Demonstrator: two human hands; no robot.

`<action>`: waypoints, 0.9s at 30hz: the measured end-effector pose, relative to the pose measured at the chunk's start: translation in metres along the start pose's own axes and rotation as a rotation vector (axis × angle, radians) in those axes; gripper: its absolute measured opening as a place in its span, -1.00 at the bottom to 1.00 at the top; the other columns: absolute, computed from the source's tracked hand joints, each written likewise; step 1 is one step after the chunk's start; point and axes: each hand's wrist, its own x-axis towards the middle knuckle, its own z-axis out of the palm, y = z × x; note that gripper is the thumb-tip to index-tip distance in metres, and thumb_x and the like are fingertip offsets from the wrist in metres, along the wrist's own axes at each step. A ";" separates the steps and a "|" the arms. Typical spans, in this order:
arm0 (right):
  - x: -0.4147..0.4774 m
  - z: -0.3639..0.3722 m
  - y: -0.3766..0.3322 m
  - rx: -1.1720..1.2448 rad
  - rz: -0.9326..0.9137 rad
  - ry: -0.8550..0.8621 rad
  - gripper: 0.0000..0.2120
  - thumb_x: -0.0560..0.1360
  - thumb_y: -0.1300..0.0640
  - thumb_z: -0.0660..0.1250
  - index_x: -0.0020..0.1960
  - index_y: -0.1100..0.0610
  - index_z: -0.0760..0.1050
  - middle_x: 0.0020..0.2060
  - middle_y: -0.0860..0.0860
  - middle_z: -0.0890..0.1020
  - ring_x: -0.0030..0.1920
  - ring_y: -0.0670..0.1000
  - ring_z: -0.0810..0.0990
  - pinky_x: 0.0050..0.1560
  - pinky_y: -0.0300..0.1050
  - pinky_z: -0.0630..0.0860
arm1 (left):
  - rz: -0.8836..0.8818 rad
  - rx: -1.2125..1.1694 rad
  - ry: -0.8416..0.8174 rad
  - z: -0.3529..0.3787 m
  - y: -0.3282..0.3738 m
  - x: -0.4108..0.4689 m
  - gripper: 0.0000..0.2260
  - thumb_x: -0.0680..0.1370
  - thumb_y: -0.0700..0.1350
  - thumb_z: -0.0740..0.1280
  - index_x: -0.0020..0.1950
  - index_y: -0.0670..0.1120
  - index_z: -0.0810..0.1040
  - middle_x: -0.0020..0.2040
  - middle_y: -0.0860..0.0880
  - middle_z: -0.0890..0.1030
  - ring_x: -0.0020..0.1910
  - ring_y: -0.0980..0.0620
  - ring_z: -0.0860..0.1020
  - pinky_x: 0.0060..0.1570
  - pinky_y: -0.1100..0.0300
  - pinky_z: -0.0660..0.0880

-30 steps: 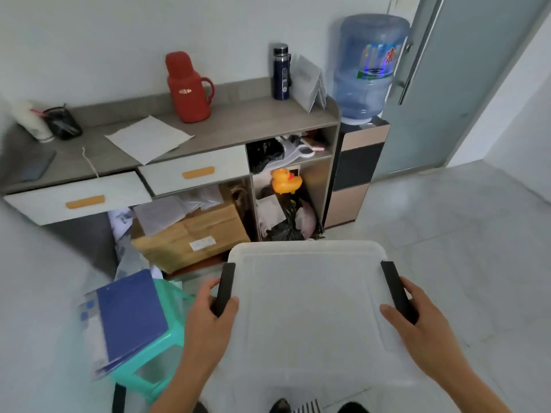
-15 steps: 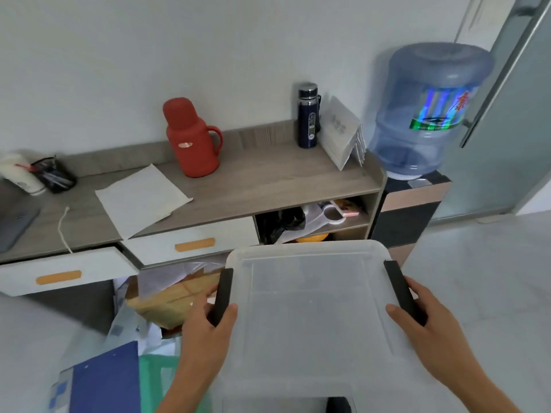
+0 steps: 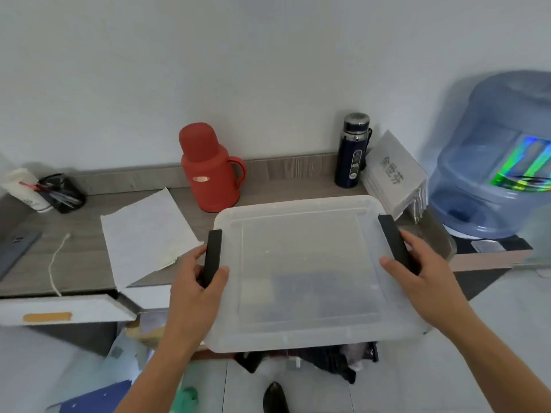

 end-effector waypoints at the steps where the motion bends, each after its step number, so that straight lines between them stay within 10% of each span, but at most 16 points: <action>1: 0.011 0.005 -0.005 -0.022 -0.003 0.008 -0.44 0.47 0.02 0.37 0.43 -0.03 0.29 0.12 -0.08 0.57 0.09 -0.01 0.55 0.08 -0.06 0.45 | 0.006 -0.002 -0.007 0.001 0.001 0.016 -0.64 0.51 -0.13 0.35 0.28 0.04 0.39 -0.10 0.01 0.59 -0.13 0.02 0.57 -0.20 0.13 0.50; 13: 0.114 0.050 -0.040 -0.198 0.100 0.060 -0.40 0.50 -0.05 0.31 0.47 -0.01 0.19 0.36 0.06 0.44 0.29 0.10 0.44 0.24 0.08 0.41 | 0.014 0.080 -0.178 0.034 -0.004 0.161 -0.52 0.52 -0.09 0.33 0.42 0.00 0.29 0.17 0.01 0.52 0.10 -0.05 0.52 0.14 -0.04 0.51; 27: 0.166 0.057 -0.039 -0.108 0.108 0.077 -0.47 0.50 -0.01 0.31 0.43 -0.08 0.25 0.29 0.04 0.48 0.21 0.09 0.48 0.22 0.16 0.46 | -0.019 -0.053 -0.156 0.062 -0.006 0.194 -0.61 0.53 -0.15 0.31 0.31 0.09 0.32 0.02 0.27 0.47 0.01 0.21 0.51 -0.18 0.32 0.42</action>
